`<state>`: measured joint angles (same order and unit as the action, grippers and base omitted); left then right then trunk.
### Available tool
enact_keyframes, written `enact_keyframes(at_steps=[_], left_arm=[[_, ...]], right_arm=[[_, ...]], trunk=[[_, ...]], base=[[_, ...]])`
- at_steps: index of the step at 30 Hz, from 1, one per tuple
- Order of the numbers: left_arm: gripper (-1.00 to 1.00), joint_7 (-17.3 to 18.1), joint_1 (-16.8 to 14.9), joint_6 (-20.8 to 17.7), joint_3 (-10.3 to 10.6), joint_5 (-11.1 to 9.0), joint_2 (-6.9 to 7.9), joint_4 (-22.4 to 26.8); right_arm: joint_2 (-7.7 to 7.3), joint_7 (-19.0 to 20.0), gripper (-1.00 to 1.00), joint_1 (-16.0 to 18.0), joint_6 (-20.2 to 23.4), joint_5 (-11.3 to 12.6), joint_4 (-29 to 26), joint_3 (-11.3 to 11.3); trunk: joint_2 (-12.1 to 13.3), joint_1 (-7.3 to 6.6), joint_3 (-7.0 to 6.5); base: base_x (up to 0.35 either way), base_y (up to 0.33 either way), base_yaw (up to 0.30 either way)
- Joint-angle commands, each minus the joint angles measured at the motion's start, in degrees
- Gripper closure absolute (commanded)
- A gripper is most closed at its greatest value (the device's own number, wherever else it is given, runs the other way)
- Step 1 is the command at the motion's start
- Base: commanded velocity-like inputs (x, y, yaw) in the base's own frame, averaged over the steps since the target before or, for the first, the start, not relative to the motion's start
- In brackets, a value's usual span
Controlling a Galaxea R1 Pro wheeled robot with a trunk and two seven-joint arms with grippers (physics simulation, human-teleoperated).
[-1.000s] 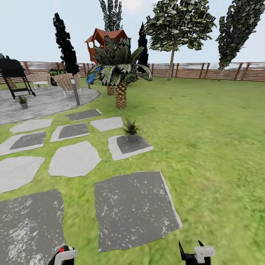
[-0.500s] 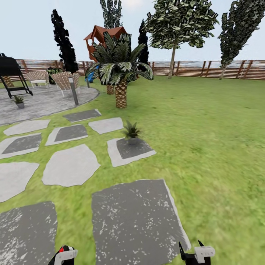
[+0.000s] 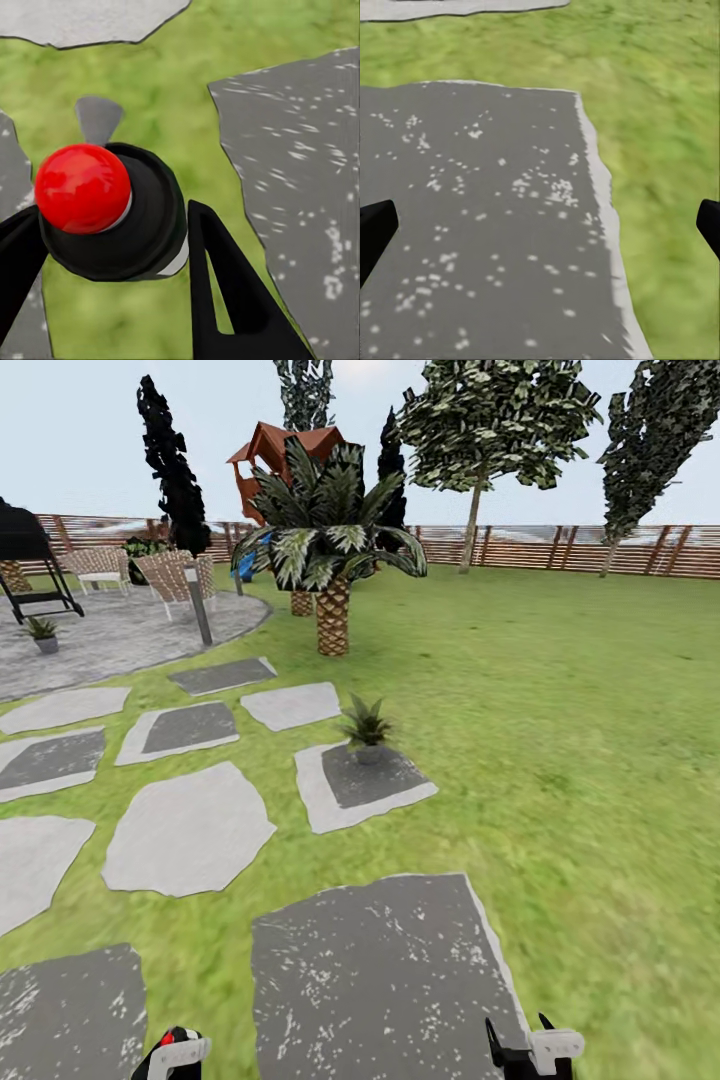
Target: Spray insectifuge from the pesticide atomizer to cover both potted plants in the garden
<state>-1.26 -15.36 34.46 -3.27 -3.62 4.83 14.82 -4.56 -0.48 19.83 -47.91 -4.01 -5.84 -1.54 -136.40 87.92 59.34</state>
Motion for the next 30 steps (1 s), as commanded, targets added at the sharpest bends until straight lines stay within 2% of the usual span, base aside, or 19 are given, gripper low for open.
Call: enact_keyframes(at_steps=[1,7,18,30], left_arm=[[1.0,0.03,-0.03,0.17,0.1,-0.34,0.0,-0.05],[1.0,0.03,-0.04,0.17,0.1,-0.34,0.0,-0.05],[1.0,0.03,-0.05,0.17,0.1,-0.34,0.0,-0.05],[1.0,0.03,-0.04,0.17,0.1,-0.34,0.0,-0.06]], right_arm=[[-0.01,-0.05,-1.0,0.03,-0.17,-0.39,0.04,-0.22],[-0.01,-0.05,-1.0,0.03,-0.17,-0.39,0.04,-0.22],[-0.01,-0.13,-1.0,0.03,-0.17,-0.37,0.04,-0.28],[0.08,-0.14,-1.0,0.03,-0.17,-0.39,0.04,-0.22]], trunk=[[-0.02,0.02,0.05],[-0.02,0.02,0.02],[-0.02,0.02,-0.47],[-0.02,0.02,-0.49]], base=[[0.323,0.142,0.0],[0.323,0.142,-0.017],[0.323,0.142,-0.155],[0.322,0.142,-0.008]])
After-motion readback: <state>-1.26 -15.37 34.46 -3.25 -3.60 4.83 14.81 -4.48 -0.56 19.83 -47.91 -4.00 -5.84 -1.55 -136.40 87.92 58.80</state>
